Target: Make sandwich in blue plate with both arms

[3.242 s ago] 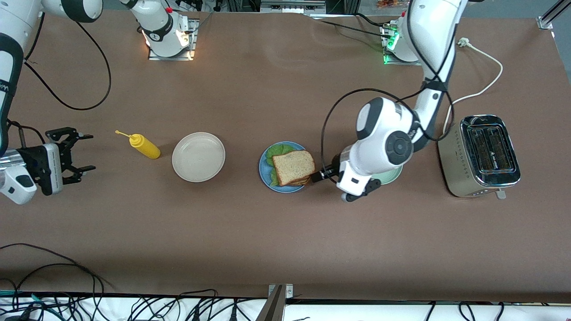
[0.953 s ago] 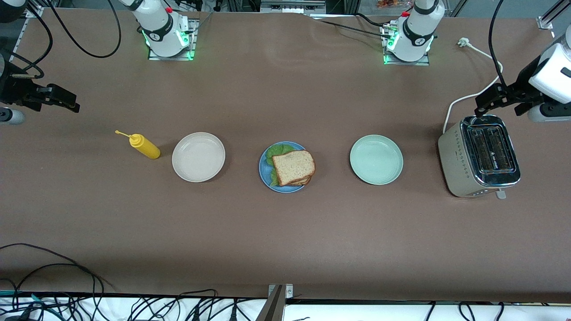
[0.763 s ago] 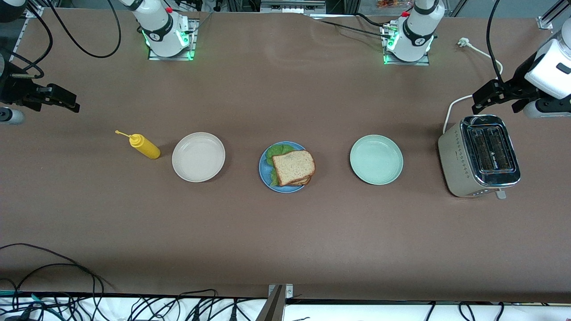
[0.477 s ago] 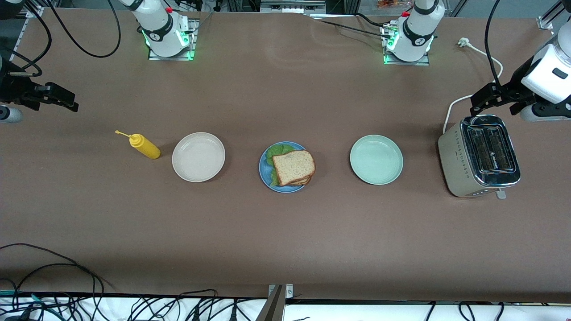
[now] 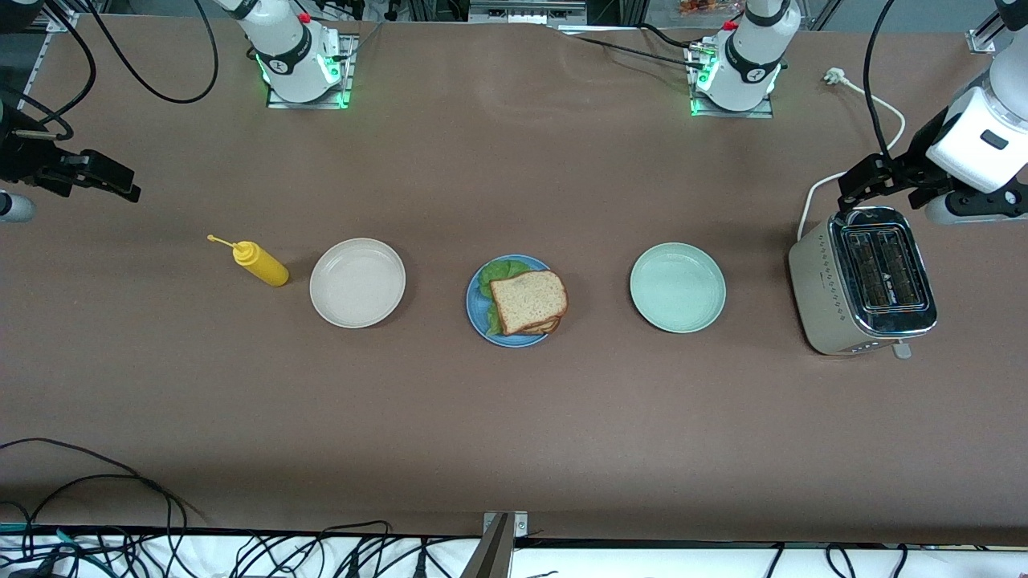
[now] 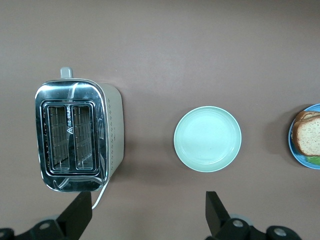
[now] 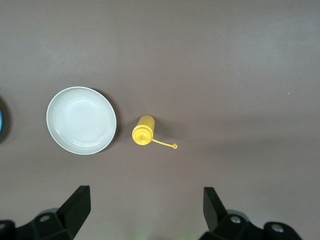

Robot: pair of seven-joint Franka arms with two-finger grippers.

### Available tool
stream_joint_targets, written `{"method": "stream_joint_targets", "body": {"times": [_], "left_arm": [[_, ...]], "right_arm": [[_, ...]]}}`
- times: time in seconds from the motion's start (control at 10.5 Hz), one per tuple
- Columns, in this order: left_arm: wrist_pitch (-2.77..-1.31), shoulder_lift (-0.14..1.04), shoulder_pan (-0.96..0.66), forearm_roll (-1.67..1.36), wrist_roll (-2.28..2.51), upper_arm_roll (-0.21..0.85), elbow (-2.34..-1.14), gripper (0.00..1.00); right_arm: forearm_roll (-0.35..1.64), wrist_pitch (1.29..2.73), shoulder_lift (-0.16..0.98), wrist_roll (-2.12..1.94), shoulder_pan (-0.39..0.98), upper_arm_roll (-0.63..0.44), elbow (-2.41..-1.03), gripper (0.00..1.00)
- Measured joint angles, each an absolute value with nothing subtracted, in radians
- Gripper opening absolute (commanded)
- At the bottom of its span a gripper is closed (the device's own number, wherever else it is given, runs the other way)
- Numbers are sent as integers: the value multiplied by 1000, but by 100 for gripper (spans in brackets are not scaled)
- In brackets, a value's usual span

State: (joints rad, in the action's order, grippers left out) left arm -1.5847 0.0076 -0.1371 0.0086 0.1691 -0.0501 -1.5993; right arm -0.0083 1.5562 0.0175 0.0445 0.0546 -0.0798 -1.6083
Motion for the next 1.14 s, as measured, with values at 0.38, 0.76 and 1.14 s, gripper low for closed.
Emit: {"method": "stream_joint_targets", "body": {"times": [0.38, 0.76, 1.14], "left_arm": [[-1585, 14, -135, 9, 178, -53, -1580, 100], [-1585, 23, -135, 9, 180, -54, -1573, 100], [-1585, 39, -132, 9, 181, -63, -1573, 100]], "right_arm": [[-8, 1558, 17, 45, 54, -81, -1597, 100], [-8, 1559, 17, 45, 55, -81, -1596, 100], [-8, 1560, 17, 44, 54, -82, -1596, 100]]}}
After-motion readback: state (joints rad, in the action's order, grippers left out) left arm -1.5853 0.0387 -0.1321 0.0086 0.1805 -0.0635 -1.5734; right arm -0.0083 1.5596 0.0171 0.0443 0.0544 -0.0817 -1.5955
